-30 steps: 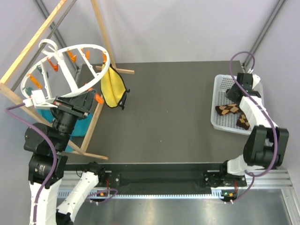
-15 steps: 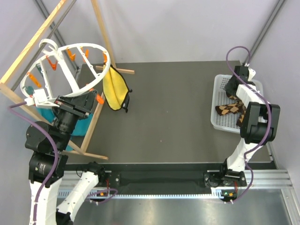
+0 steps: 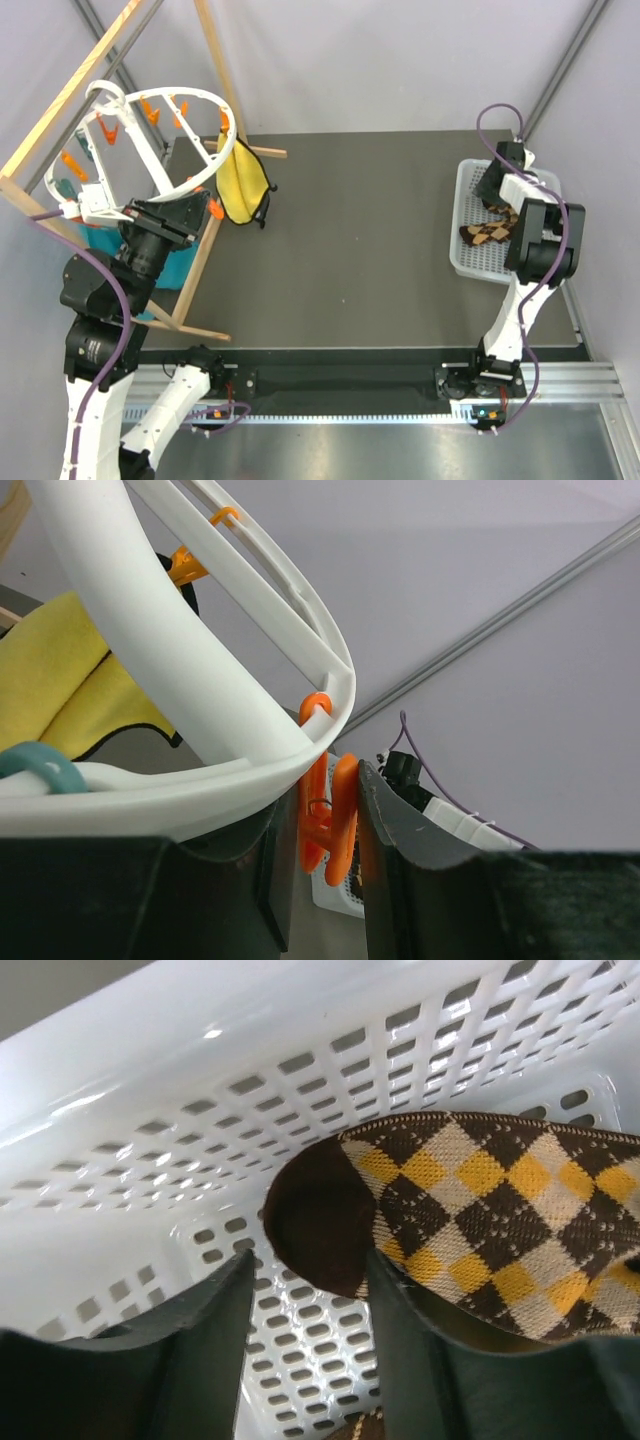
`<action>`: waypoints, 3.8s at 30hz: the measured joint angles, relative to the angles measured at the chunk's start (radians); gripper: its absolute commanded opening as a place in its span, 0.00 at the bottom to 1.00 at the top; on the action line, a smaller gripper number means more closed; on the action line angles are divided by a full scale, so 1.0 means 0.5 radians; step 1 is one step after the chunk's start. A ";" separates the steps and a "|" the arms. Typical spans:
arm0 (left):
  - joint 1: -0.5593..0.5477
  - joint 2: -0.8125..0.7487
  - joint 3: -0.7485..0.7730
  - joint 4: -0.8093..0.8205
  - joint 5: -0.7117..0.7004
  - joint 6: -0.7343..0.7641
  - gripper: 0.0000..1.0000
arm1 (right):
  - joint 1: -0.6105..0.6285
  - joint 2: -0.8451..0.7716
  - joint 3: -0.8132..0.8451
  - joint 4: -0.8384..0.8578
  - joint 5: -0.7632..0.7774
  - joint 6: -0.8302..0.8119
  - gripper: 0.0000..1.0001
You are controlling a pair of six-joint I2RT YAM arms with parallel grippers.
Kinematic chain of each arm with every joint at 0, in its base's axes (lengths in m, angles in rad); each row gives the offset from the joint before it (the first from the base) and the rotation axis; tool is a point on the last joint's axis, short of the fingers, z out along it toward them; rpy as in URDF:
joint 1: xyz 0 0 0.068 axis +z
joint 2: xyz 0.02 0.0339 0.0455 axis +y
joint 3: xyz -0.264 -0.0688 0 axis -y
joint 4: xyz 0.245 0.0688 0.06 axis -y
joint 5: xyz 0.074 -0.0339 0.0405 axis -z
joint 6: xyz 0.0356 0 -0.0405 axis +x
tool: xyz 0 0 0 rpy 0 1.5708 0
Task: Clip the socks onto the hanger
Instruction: Adjust the sock in the bin, then pick up the sock from the bin.
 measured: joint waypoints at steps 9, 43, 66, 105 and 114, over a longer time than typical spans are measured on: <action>0.000 0.005 0.000 0.000 -0.001 0.000 0.00 | 0.000 0.130 0.140 -0.048 0.111 -0.030 0.09; 0.000 -0.009 -0.105 0.135 0.086 -0.103 0.00 | -0.186 -1.238 0.014 -0.208 -0.233 0.382 0.00; -0.031 -0.034 -0.170 0.135 0.119 -0.137 0.00 | 0.135 -1.123 -0.263 -0.298 0.459 -0.145 0.42; -0.032 -0.016 -0.187 0.136 0.104 -0.137 0.00 | 0.211 -0.014 0.063 -0.257 0.188 -0.308 0.29; -0.032 -0.016 -0.187 0.136 0.104 -0.137 0.00 | 0.211 0.071 0.131 -0.240 0.204 -0.328 0.11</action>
